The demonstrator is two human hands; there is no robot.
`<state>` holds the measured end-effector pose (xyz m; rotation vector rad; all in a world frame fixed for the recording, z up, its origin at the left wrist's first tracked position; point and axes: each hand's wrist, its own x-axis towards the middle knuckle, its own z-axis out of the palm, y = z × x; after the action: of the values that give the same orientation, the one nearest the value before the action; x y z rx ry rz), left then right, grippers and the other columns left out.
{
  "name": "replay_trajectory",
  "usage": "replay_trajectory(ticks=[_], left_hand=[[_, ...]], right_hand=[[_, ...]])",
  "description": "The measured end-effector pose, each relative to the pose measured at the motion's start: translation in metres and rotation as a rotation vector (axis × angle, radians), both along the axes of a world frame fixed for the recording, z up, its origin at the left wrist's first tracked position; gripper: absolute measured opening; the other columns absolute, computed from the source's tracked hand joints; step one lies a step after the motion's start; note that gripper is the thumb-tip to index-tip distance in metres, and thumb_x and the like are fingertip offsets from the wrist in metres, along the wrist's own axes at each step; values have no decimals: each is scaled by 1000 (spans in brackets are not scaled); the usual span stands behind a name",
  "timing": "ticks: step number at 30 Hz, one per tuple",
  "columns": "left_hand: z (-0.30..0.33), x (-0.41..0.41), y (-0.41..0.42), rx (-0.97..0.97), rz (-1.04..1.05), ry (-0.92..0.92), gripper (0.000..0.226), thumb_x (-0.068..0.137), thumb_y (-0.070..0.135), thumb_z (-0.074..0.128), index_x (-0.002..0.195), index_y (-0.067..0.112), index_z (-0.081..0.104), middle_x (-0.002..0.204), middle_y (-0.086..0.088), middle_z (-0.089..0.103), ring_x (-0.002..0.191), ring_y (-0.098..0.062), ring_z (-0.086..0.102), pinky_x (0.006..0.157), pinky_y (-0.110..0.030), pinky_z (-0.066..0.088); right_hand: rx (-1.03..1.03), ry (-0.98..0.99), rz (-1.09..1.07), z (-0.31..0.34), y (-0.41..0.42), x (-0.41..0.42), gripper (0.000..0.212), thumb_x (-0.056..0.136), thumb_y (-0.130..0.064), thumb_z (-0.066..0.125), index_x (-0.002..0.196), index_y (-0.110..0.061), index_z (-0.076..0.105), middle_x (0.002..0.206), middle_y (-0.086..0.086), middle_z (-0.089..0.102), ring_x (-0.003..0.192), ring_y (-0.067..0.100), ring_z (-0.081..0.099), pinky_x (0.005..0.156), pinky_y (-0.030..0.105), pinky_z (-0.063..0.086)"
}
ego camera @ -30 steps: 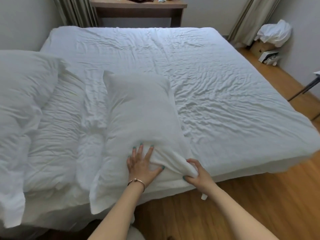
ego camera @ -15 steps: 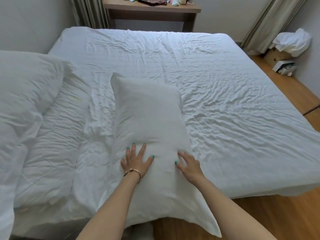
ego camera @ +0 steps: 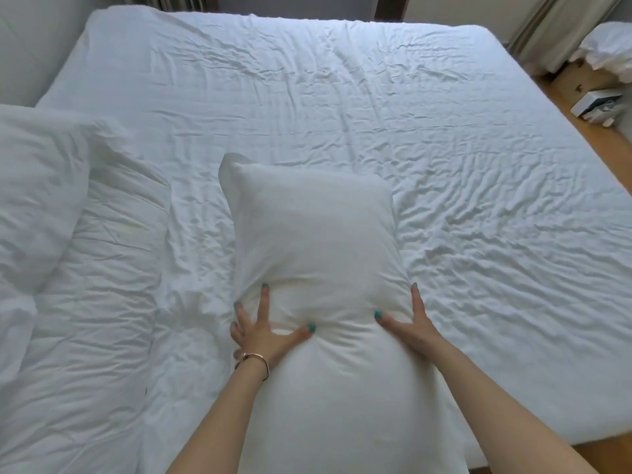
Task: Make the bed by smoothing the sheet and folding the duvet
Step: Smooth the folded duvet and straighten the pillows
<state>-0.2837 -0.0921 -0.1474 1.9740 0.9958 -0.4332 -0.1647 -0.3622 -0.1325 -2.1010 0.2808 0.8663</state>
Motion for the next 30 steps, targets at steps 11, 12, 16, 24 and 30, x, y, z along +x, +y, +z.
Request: replay_trajectory(ticks=[11,12,16,24,30], left_hand=[[50,-11,-18,-66,67,-352,117,48,62,85,140,61,13,135,0,42,119,-16,48,91,-26,41],[61,-15,-21,-46,66,-375,116,48,62,85,140,61,13,137,0,42,120,-15,47,91,-25,40],[116,-24,-23,48,90,-437,114,50,65,82,142,59,16,136,0,41,128,-17,45,100,-27,42],[248,-42,8,213,195,-657,120,38,71,84,143,48,30,132,7,52,119,-11,53,103,-32,45],[365,-78,44,375,224,-820,109,50,51,90,144,36,37,125,14,56,111,-9,56,95,-24,44]], right_hand=[[259,-195,-34,40,0,-23,75,55,-48,89,117,-48,48,115,-17,65,99,-1,65,80,23,51],[283,-212,-23,50,-1,-26,70,58,-45,90,116,-47,50,113,-17,66,97,-1,66,78,22,52],[358,-256,33,99,3,-29,72,55,-48,88,118,-37,55,109,-12,68,94,5,67,76,25,54],[473,-499,175,226,48,-17,75,52,-51,88,118,-29,59,106,-13,69,94,6,66,85,34,55],[608,-599,273,325,95,-28,70,59,-51,86,120,-33,56,109,-12,64,97,8,63,80,32,52]])
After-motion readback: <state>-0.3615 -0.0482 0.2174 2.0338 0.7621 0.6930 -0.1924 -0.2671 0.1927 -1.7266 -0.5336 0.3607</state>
